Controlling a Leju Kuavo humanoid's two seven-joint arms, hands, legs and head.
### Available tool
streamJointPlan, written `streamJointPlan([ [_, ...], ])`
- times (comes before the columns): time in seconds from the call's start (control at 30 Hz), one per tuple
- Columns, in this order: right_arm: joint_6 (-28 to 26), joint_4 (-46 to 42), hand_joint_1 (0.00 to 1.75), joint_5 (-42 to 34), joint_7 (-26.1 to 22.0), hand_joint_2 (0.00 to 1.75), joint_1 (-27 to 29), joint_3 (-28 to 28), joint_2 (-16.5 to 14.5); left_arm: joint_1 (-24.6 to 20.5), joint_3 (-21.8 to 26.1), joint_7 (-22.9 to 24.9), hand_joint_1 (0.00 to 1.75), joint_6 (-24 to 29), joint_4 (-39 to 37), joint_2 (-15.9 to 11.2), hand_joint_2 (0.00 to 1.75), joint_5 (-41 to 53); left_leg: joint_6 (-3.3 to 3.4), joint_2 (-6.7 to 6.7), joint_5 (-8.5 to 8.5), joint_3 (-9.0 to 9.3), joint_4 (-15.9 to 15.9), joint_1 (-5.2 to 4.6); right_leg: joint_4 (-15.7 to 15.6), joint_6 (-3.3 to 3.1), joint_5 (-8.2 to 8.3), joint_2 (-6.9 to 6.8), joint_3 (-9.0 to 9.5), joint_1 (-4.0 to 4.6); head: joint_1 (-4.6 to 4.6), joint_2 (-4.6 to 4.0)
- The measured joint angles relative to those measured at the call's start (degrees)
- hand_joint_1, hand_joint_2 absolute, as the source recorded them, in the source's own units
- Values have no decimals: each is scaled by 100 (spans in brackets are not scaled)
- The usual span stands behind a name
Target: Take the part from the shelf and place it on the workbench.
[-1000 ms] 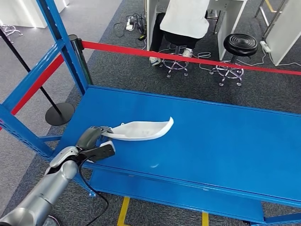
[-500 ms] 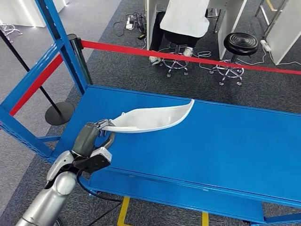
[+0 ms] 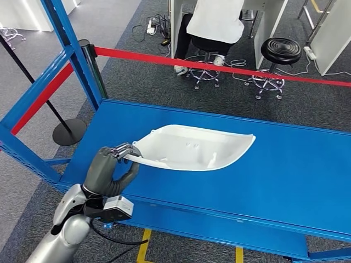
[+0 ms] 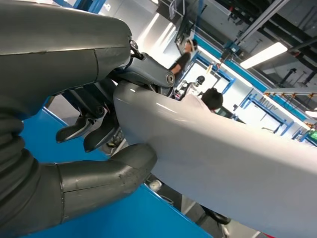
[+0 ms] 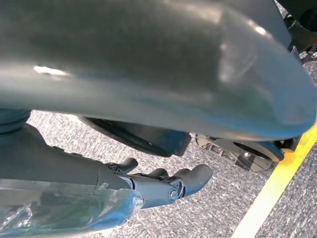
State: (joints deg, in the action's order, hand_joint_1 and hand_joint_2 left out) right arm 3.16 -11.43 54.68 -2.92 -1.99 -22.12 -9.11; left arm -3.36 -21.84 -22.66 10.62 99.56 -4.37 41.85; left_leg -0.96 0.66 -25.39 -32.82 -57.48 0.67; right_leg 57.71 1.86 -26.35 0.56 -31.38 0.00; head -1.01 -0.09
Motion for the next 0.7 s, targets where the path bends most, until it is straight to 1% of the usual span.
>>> streamJointPlan([
  [0.23,-54,0,0,-101,-81,0,0,-68,-6,69,-88,-1,175,56,78,0,175,13,6,1,-5,-1,0,-8,-3,1,0,0,1,-6,1,0],
  [0.3,-74,0,0,-214,-233,0,-1,-137,-15,137,-99,-14,175,159,118,0,175,67,11,1,-8,-1,0,-15,-4,3,-1,0,2,-12,1,0],
  [0.4,-73,0,0,-414,-548,0,-1,-300,-20,392,-140,-81,175,444,199,-2,175,180,26,0,-18,0,-1,-31,-5,15,-8,1,3,-27,0,0],
  [0.53,-116,0,0,-523,-684,0,-1,-464,-20,826,-197,-219,175,823,288,-2,175,210,69,0,-44,4,-4,-73,-10,59,-23,1,9,-70,-1,0],
  [0.6,-151,0,0,-557,-692,0,0,-534,-20,1021,-226,-290,175,1008,321,-2,175,205,98,0,-55,6,-3,-96,-30,90,-25,1,18,-93,-3,0],
  [0.63,-169,0,0,-567,-693,0,0,-562,-20,1103,-247,-319,175,1085,333,1,175,202,123,-7,-40,18,20,-87,-34,112,-31,0,24,-97,-4,0],
  [0.67,-192,0,0,-571,-693,0,0,-586,-20,1172,-272,-340,175,1154,342,5,175,197,149,-23,-22,36,48,-74,-9,131,-65,-5,15,-95,0,0],
  [0.7,-212,0,0,-572,-693,0,-1,-609,-20,1233,-302,-356,175,1215,349,11,175,193,173,-44,-4,55,78,-57,105,144,-154,-9,-33,-90,9,0],
])
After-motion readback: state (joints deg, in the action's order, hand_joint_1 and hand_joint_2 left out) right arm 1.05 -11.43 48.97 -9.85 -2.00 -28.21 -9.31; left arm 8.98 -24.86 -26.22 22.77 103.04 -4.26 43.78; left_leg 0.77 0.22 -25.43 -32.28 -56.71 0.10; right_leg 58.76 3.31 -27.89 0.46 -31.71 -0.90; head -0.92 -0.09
